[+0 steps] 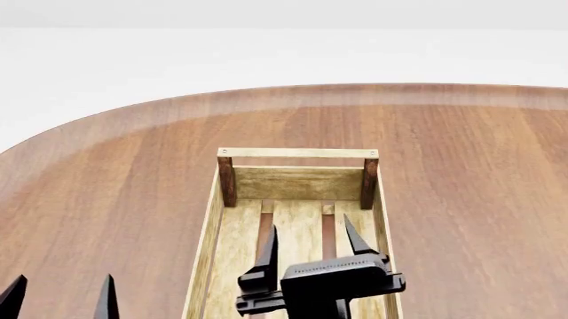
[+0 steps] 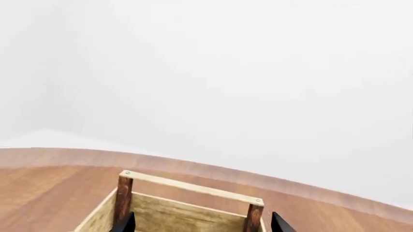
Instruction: Pick up the cream cheese and put it in the tray.
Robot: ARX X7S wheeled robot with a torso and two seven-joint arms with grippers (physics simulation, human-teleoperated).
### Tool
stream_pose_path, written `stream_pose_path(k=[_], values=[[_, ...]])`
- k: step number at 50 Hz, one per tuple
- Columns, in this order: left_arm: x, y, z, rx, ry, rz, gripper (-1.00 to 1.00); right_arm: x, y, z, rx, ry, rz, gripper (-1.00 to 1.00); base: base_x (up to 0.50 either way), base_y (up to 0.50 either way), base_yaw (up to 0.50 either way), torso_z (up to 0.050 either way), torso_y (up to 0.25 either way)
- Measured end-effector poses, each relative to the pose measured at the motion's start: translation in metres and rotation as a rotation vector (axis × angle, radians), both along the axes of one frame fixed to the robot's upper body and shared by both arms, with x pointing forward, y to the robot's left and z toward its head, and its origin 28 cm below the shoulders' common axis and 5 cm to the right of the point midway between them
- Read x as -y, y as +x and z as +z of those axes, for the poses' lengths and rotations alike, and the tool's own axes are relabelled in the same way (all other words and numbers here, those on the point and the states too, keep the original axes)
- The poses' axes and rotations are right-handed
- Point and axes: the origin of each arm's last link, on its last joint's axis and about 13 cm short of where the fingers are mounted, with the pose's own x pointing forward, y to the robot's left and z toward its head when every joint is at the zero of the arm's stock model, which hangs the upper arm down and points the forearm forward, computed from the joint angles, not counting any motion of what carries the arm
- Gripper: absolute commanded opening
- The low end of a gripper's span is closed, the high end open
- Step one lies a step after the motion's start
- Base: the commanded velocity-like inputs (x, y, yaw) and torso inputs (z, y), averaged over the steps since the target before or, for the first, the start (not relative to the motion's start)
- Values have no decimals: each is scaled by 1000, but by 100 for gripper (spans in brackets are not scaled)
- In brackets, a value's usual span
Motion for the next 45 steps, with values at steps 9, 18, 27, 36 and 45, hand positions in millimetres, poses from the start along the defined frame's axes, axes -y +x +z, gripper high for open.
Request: stream_pose_path(k=[9, 18, 27, 36, 45], values=[[0, -2, 6, 15, -10, -3, 100, 0, -11, 9, 40, -1, 6, 100, 0, 0, 0, 0, 0], [0, -4, 11, 30, -20, -8, 100, 2, -19, 16, 74, 3, 4, 100, 0, 0, 0, 0, 0], [0, -8, 19, 46, -34, -18, 100, 2, -26, 25, 109, 2, 0, 100, 0, 0, 0, 0, 0], [-1, -10, 26, 61, -51, -24, 100, 2, -33, 33, 137, 1, 3, 100, 0, 0, 0, 0, 0], [-3, -12, 35, 77, -67, -20, 100, 0, -40, 41, 166, -5, 14, 100, 0, 0, 0, 0, 0]])
